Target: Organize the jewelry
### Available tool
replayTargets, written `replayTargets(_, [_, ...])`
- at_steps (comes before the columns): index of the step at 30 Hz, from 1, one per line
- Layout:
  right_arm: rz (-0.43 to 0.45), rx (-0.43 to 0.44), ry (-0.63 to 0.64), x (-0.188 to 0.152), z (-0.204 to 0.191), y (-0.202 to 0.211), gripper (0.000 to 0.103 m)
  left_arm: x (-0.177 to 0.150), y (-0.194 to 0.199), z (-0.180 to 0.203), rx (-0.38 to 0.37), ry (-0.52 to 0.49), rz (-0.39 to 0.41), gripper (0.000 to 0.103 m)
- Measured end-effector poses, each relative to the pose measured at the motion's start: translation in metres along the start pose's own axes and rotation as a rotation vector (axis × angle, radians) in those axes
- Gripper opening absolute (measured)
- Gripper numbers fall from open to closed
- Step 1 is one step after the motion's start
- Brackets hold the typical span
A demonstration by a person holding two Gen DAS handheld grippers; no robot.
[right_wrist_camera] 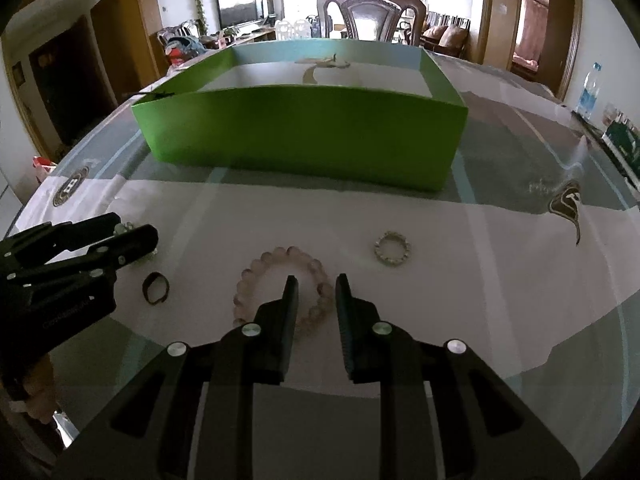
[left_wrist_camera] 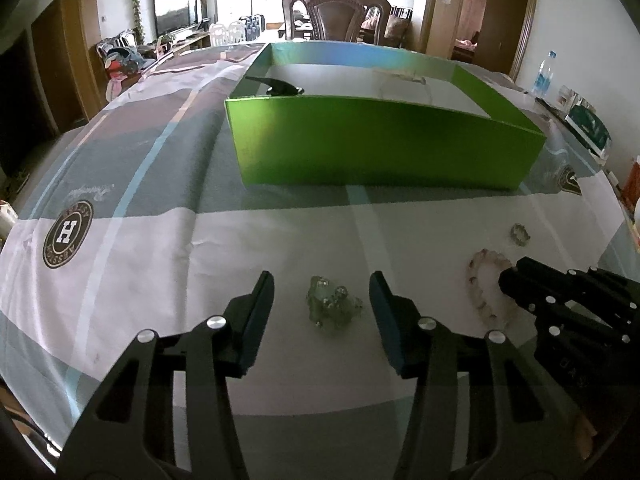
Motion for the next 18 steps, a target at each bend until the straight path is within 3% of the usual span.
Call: replayTargets(18, [0.004,-0.078,-0.03,-0.012,0.006,0.014,0.022,-0.008,-0.003,0.0,0.007,-0.007,-0.01,0.05])
Point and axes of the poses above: each gripper's, at about its wrist camera, not at the fingertips, and y roughly against the way its jaws point, z to its right, x to its top, the point moved 8 cm from there along -y, roughly the way its jaws point, and after that the axes turned 14 degrees about x, right-handed, at the moved point
